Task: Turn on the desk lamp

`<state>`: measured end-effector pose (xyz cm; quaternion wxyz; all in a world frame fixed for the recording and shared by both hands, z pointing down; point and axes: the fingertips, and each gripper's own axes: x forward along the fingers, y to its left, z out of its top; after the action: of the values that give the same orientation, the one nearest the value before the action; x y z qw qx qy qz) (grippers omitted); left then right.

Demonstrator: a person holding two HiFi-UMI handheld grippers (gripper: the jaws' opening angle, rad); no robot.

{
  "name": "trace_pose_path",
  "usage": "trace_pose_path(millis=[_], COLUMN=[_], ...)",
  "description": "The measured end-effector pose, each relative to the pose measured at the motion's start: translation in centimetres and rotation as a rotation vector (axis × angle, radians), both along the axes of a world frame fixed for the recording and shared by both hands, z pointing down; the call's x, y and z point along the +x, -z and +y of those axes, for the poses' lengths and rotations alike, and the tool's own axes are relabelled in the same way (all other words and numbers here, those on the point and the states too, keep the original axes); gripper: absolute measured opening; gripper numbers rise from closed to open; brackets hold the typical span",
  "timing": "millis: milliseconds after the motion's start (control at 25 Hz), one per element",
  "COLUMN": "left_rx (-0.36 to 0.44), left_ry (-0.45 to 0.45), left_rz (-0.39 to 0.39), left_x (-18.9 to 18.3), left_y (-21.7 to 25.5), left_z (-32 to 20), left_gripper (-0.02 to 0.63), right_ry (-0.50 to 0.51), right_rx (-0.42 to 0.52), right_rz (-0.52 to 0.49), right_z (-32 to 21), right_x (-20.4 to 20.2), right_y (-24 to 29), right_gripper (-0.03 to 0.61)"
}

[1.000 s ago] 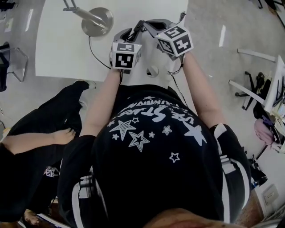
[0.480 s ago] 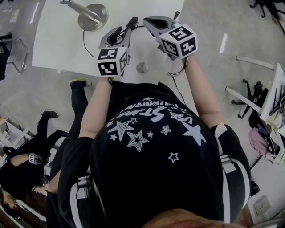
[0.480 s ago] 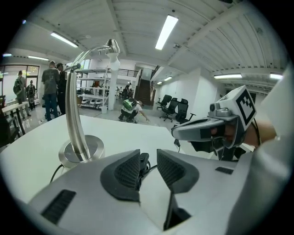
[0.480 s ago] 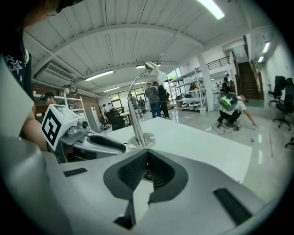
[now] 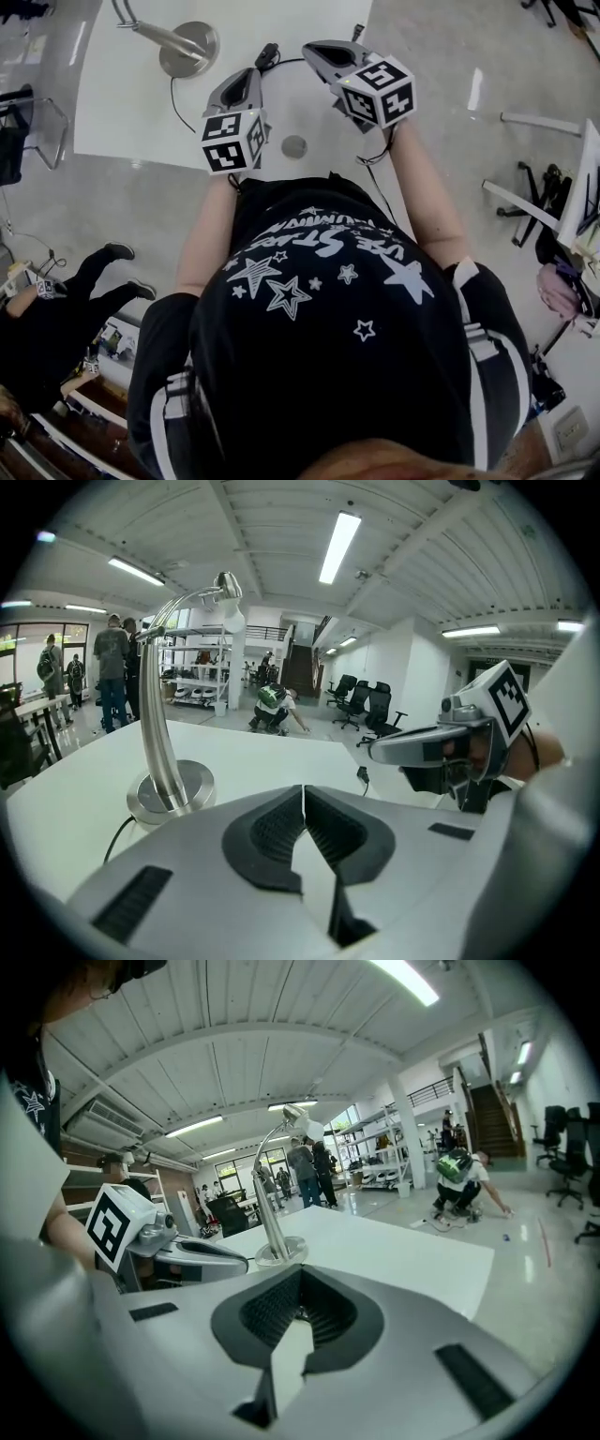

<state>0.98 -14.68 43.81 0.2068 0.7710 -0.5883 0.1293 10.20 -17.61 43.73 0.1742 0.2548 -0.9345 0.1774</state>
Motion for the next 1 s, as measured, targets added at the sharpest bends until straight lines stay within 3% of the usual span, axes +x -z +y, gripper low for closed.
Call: trace_pose_path(millis=[400, 1000], left_rx=[0.003, 0.037], left_ry=[-0.142, -0.318], left_rz=[0.028, 0.068], left_x=[-0.3, -3.9], left_y=[0.5, 2.5], left_z=[-0.5, 5.7], left_gripper=[0.017, 0.017], right_ry=[-0.205, -0.394], right_rx=[-0.015, 0.015], right_rz=[-0.021, -0.006], right_z=[1.4, 10.5], right_x=[1.9, -1.8], right_y=[0.2, 0.7], right_gripper=[0.005, 0.005])
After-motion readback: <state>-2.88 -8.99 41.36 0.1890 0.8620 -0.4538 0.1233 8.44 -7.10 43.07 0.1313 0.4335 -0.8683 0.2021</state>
